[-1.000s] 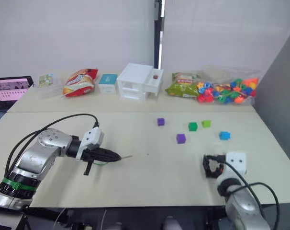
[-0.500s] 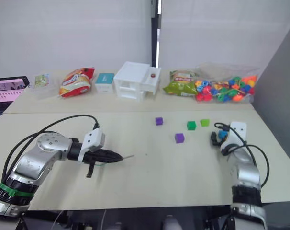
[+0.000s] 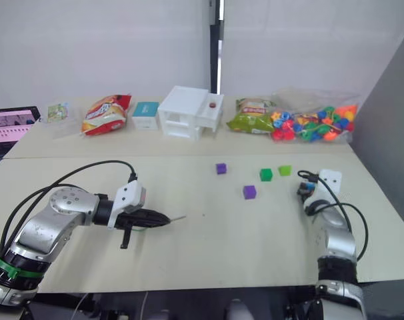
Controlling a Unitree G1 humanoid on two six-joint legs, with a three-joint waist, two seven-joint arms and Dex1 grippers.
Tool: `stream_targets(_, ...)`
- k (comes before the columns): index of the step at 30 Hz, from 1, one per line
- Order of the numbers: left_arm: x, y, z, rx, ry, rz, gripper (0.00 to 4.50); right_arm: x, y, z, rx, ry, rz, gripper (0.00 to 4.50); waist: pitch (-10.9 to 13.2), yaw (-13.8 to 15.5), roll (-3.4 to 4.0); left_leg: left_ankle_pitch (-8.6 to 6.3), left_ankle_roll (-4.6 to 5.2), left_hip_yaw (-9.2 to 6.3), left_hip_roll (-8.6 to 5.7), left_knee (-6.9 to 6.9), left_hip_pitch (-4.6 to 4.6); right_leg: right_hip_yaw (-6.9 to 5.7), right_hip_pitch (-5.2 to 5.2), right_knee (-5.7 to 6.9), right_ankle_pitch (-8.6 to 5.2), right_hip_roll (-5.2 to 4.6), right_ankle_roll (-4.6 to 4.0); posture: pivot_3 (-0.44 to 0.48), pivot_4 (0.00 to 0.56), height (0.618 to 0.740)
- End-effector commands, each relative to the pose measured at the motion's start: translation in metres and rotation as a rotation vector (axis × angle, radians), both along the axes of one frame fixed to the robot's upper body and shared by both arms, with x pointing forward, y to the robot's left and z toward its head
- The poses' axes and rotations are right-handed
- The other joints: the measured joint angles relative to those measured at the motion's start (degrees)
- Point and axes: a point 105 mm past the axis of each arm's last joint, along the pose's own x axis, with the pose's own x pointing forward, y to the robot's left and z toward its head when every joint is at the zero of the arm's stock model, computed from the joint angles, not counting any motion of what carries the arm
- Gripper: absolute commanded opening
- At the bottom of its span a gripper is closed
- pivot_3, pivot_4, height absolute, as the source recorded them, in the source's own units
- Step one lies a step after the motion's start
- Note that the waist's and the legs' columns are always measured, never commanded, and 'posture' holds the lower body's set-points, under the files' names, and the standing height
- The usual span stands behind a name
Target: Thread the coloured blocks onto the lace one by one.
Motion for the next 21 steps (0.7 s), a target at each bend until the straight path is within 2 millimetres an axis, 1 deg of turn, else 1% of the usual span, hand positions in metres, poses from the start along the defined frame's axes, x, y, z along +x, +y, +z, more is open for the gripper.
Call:
stream_targets(1,0.000,0.001,0.010,-0.006,-0.038,-0.012,0.00,-0.012,0.014,0.031,0.000,-0.097,0.026,1.22,0.00,0.01,0.02,0.00,0.00,0.00,0.00,0.00,-0.01,0.00,-0.02,0.00,0.00,0.00,0.00,0.000,0.150,0.740)
stream_targets(3,0.001,0.002,0.010,-0.004,-0.039,-0.010,0.00,-0.029,0.044,0.046,-0.017,-0.119,0.118,1.22,0.02,0.14,0.10,0.00,0.00,-0.02,0.00,-0.01,-0.05,-0.01,-0.06,0.02,0.00,0.00,0.00,0.000,0.150,0.740)
stream_targets(4,0.001,0.004,0.010,-0.004,-0.037,-0.008,0.00,-0.041,0.063,0.051,0.007,-0.125,0.169,1.22,0.03,0.24,0.16,0.00,0.00,-0.05,0.00,-0.01,-0.11,-0.01,-0.12,0.02,0.00,0.00,0.00,0.000,0.150,0.740)
stream_targets(8,0.004,0.008,0.009,0.005,-0.032,-0.003,0.00,-0.089,0.134,0.055,0.067,-0.088,0.324,1.22,0.03,0.07,0.19,0.00,0.00,-0.11,0.03,-0.01,-0.11,-0.03,-0.14,0.06,-0.01,0.04,0.00,0.000,0.150,0.740)
stream_targets(9,0.005,0.009,0.008,0.007,-0.030,-0.004,0.00,-0.099,0.149,0.057,0.082,-0.083,0.358,1.22,0.03,0.08,0.20,0.00,0.00,-0.12,0.03,-0.01,-0.11,-0.04,-0.13,0.06,-0.01,0.04,0.00,0.000,0.150,0.740)
stream_targets(11,0.005,0.008,0.008,0.006,-0.026,-0.010,0.00,-0.111,0.175,0.055,0.083,-0.040,0.425,1.22,0.04,0.10,0.20,0.00,0.00,-0.12,0.02,0.02,-0.11,-0.05,-0.12,0.04,-0.01,0.04,0.00,0.000,0.150,0.740)
stream_targets(14,0.004,0.005,0.007,0.006,-0.016,-0.034,0.00,-0.111,0.205,0.038,0.049,0.048,0.505,1.22,0.03,0.17,0.17,0.01,-0.02,-0.11,0.00,0.04,-0.10,-0.06,-0.08,-0.03,-0.01,0.02,0.01,0.000,0.150,0.740)
stream_targets(15,0.003,0.004,0.007,0.007,-0.015,-0.039,0.00,-0.110,0.210,0.033,0.029,0.069,0.520,1.22,0.03,0.18,0.18,0.01,-0.02,-0.11,0.01,0.04,-0.08,-0.08,-0.06,-0.02,-0.01,0.03,0.01,0.000,0.150,0.740)
stream_targets(17,0.003,0.004,0.006,0.013,-0.013,-0.048,0.00,-0.102,0.221,0.021,0.025,0.098,0.533,1.22,0.03,0.20,0.17,0.01,-0.02,-0.10,0.00,0.03,-0.08,-0.08,-0.07,-0.03,-0.01,0.03,0.00,0.000,0.150,0.740)
stream_targets(19,0.003,0.004,0.006,0.015,-0.010,-0.053,0.00,-0.094,0.229,0.013,-0.033,0.110,0.559,1.22,0.04,0.20,0.17,0.01,-0.02,-0.10,0.00,0.02,-0.08,-0.09,-0.08,-0.03,-0.01,0.03,0.00,0.000,0.150,0.740)
stream_targets(21,0.004,0.004,0.007,0.022,-0.010,-0.058,0.00,-0.084,0.237,0.001,-0.039,0.122,0.566,1.22,0.04,0.17,0.16,0.01,-0.02,-0.10,0.00,0.02,-0.09,-0.09,-0.10,-0.03,-0.01,0.03,0.00,0.000,0.150,0.740)
